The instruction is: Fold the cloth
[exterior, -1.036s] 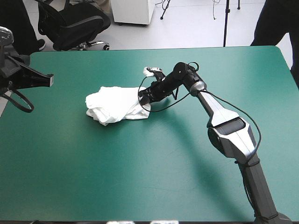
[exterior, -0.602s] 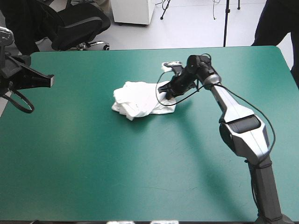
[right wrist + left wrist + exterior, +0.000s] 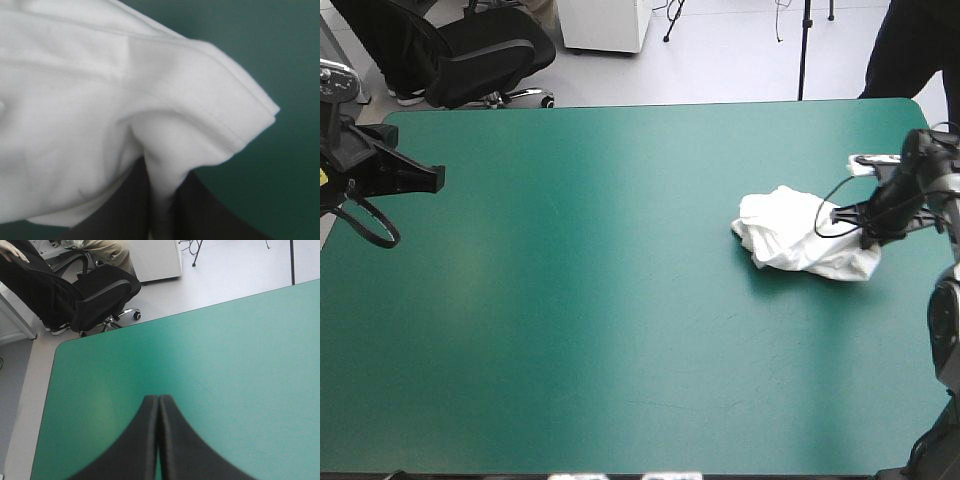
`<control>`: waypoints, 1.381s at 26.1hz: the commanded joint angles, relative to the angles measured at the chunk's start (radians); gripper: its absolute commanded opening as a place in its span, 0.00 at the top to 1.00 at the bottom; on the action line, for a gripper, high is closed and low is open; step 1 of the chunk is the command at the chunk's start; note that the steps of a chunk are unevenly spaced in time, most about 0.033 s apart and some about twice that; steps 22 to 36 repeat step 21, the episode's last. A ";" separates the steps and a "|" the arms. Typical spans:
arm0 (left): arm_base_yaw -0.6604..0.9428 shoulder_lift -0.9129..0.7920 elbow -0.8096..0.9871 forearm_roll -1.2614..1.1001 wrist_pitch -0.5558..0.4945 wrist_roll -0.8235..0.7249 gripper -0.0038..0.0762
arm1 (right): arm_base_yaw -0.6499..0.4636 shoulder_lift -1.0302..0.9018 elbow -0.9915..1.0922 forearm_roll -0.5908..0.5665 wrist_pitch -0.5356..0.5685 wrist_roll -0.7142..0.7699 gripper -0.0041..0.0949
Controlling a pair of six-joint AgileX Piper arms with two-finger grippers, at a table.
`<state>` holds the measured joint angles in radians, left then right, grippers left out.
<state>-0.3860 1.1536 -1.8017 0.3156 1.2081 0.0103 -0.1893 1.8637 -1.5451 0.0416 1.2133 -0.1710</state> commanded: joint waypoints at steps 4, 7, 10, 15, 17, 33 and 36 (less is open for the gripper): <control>-0.005 -0.016 -0.020 0.002 -0.060 -0.010 0.97 | -0.217 -0.251 0.222 -0.017 -0.058 -0.026 0.96; -0.005 -0.016 -0.020 -0.014 -0.060 -0.010 0.97 | -0.267 -0.337 0.346 -0.016 -0.115 -0.043 0.96; -0.005 -0.016 -0.020 -0.027 -0.060 -0.010 0.97 | -0.267 -0.345 0.379 0.006 -0.123 -0.021 0.94; -0.005 -0.016 -0.020 -0.031 -0.062 -0.010 0.97 | -0.267 -0.345 0.378 0.013 -0.123 -0.025 0.57; -0.005 -0.016 -0.020 -0.031 -0.062 -0.010 0.97 | -0.267 -0.347 0.374 0.002 -0.123 -0.020 0.43; -0.005 -0.016 -0.020 -0.045 -0.060 -0.020 0.97 | -0.267 -0.381 0.335 0.011 -0.123 0.013 0.36; -0.005 -0.016 -0.020 -0.045 -0.060 -0.020 0.97 | -0.267 -0.381 0.335 0.011 -0.123 0.013 0.36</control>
